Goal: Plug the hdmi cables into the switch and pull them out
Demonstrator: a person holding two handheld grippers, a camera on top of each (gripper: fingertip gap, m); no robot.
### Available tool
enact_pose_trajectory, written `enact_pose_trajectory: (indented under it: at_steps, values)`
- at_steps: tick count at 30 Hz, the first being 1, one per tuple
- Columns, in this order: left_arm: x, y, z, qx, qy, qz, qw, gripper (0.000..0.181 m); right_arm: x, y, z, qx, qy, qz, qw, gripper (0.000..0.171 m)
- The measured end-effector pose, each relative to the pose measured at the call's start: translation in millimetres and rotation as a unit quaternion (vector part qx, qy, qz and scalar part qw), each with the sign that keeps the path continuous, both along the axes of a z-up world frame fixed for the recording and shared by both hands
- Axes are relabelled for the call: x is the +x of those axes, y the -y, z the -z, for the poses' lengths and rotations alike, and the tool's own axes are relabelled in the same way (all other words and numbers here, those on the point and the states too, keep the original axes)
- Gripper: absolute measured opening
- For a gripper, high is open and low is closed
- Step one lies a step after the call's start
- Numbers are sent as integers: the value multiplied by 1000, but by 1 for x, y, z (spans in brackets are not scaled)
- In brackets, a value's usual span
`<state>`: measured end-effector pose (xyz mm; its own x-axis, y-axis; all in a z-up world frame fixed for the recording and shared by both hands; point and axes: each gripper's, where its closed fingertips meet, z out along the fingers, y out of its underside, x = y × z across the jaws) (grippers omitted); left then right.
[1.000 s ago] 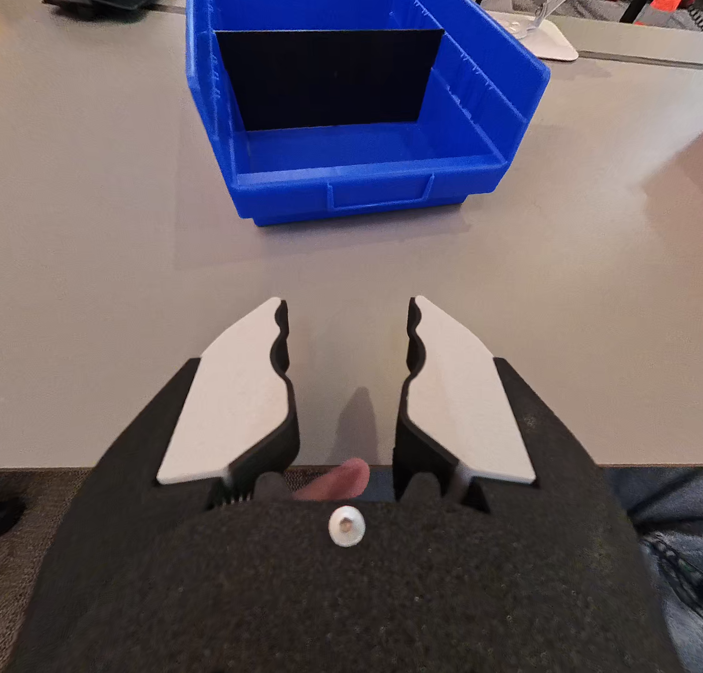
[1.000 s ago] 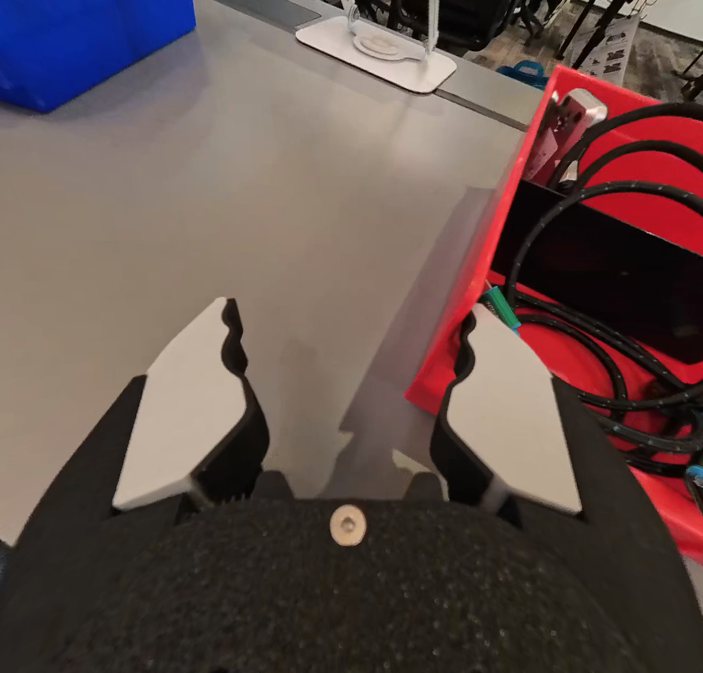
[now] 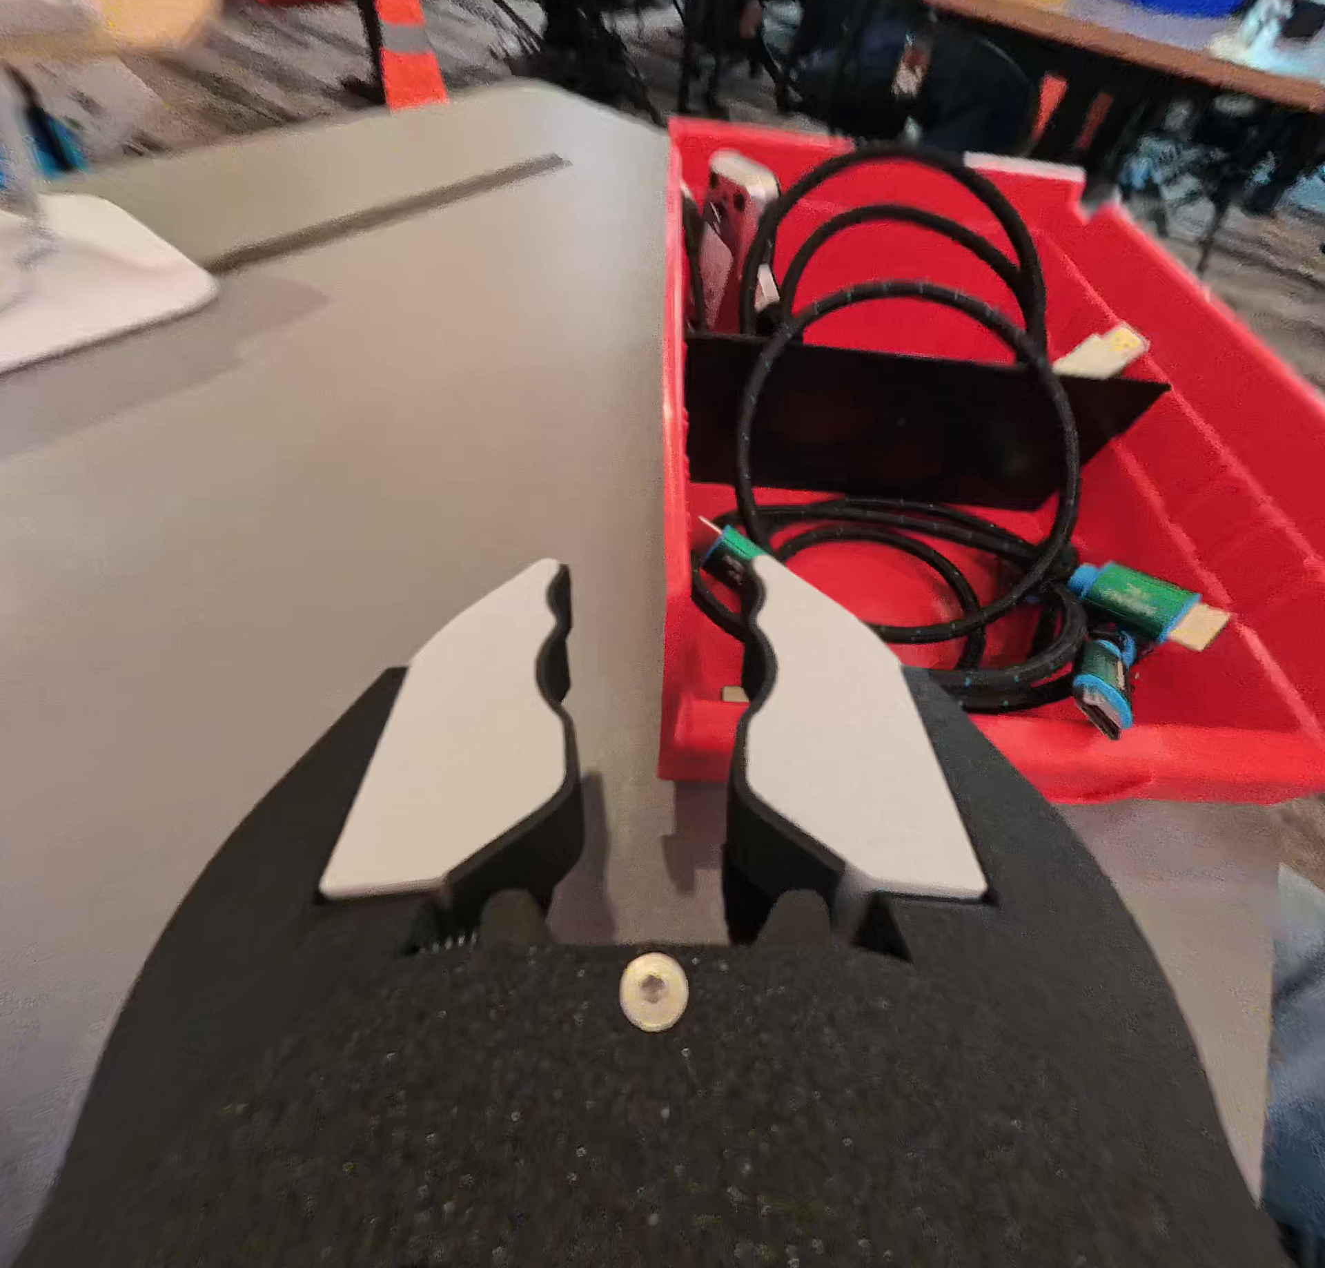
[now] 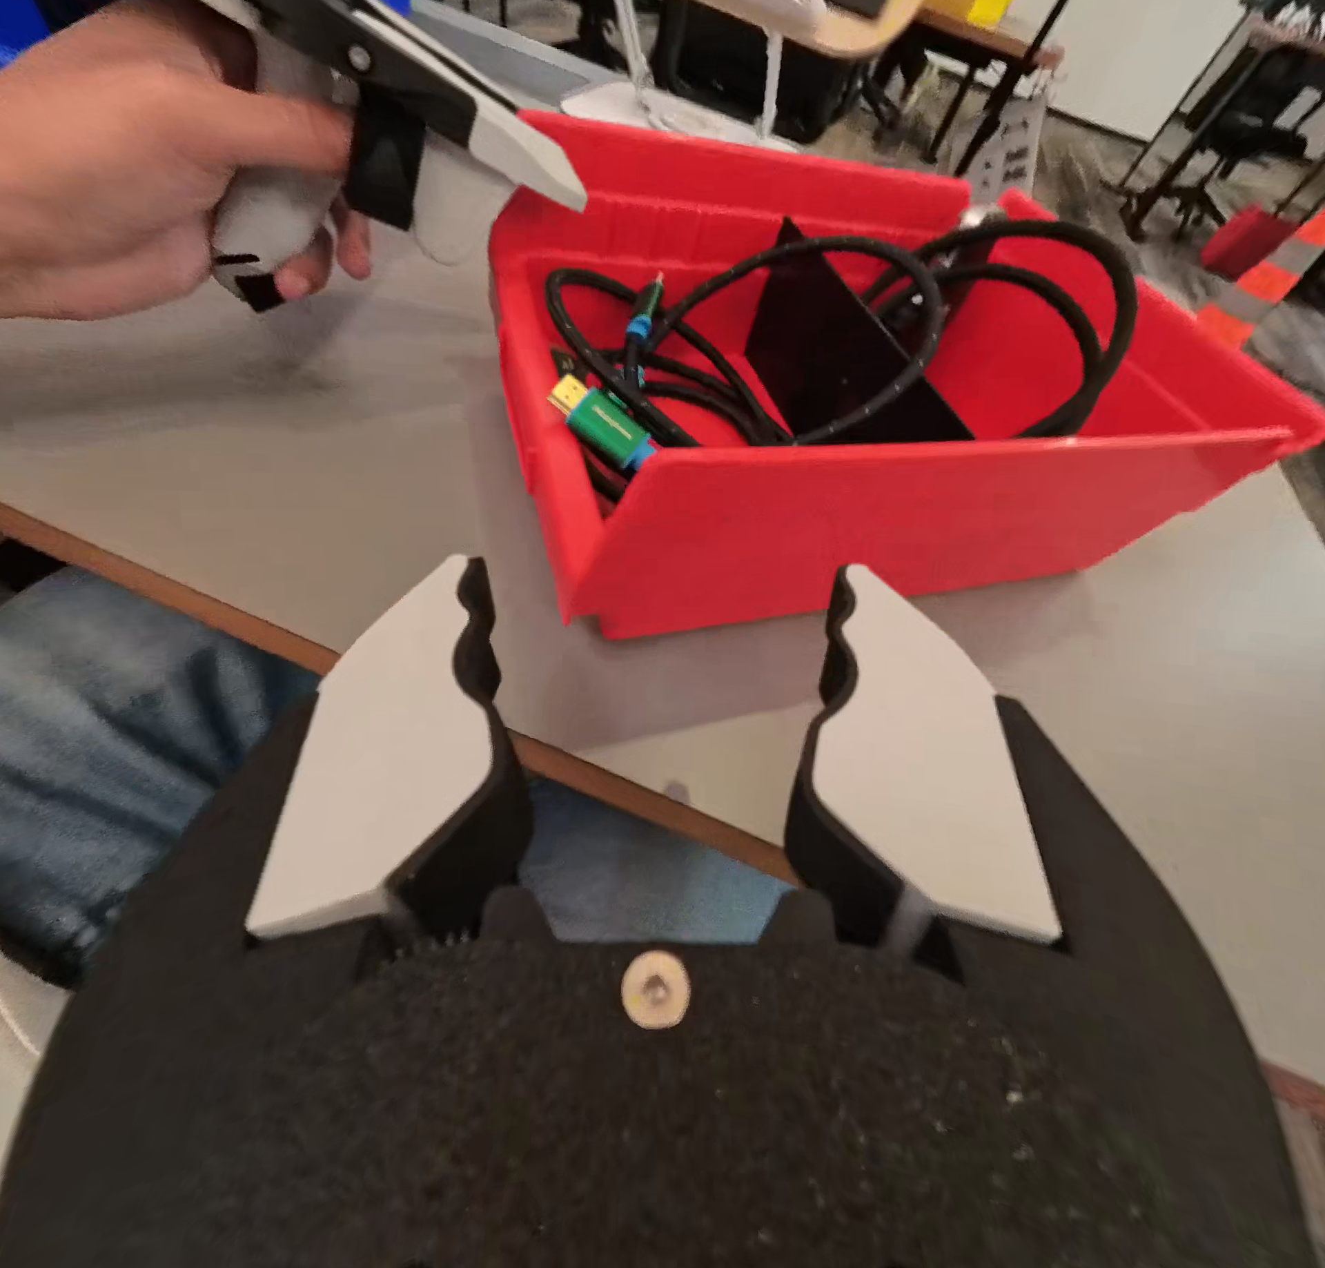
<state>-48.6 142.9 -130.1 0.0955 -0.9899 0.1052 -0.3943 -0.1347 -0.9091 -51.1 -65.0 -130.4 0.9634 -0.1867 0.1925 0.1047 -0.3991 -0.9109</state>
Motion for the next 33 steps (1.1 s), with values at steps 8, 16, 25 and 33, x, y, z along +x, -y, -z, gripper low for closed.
enact_pose_trajectory:
  at_steps: [8, 16, 25, 33]
  values:
    - [-8, 37, 19, 46, -77, -41, 995, 2, 24, 5, 5, 16, -62, 117, 991, 53]
    - [-21, 81, 13, 117, -72, -59, 989, 7, 76, 25, 14, -6, -97, 247, 964, 12]
    - [-75, 36, -32, 191, -12, -179, 965, 7, 64, -45, -27, 83, -57, 176, 979, 5]
    - [-154, -44, -22, 153, -29, -263, 952, 6, 4, -153, -1, 34, -98, 59, 993, 6]
